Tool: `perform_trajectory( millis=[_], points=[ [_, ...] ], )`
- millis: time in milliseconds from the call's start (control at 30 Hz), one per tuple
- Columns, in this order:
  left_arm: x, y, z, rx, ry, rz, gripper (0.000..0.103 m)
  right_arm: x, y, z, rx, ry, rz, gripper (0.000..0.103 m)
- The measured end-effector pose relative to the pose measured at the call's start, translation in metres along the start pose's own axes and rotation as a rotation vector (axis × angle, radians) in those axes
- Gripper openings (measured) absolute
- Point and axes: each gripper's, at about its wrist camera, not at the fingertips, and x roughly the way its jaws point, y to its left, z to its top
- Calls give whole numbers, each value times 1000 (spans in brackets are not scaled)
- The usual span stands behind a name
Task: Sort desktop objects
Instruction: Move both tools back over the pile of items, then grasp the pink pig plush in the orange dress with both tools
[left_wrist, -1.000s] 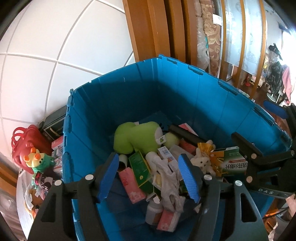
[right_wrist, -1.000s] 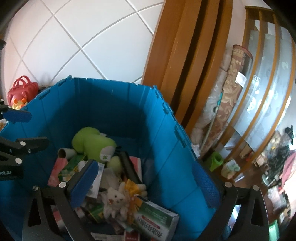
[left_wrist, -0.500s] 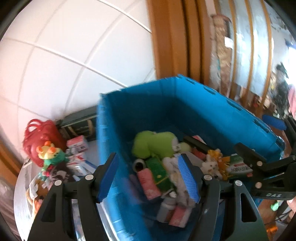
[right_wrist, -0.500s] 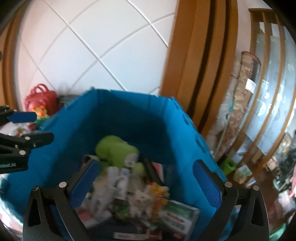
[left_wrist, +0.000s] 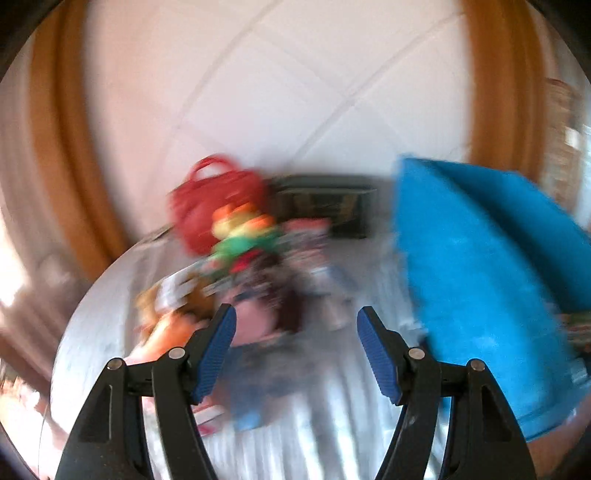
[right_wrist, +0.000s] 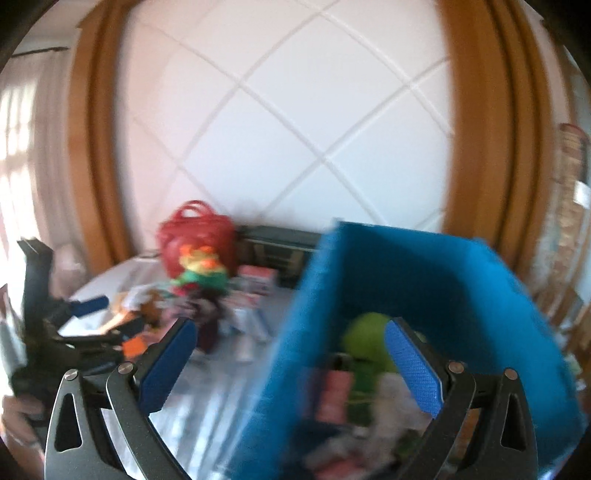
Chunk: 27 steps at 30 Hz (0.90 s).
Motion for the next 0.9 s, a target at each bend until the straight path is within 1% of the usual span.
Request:
perform_trajectory(
  millis=[100,167,267,367,400,500,567,700,767,900],
  points=[
    [20,60,-19,-61,52,99,67,24,46,3,-15,25,87,103],
    [31,92,-34,-97,83,129,67,47,77,1,-22,57,150,103],
    [49,142,-59,-171,136,168,67,94,124,-8,-43,135,246,103],
    [62,171,-82,-230,171,200,67,141,159,-25,-59,219,329,103],
    [69,181,-88,-254,188,214,67,161,172,-34,-57,262,361,103],
    [88,201,-104,-318,221,229,67,201,195,-53,-41,341,428,103],
    [100,209,-112,-357,244,224,67,218,208,-60,-59,356,446,103],
    [119,215,-124,-438,276,174,67,254,235,-70,-114,399,485,103],
    [127,213,-125,-455,286,155,67,272,246,-75,-121,443,512,103],
    [149,213,-126,-434,313,185,67,310,272,-85,-161,508,560,103]
  ],
)
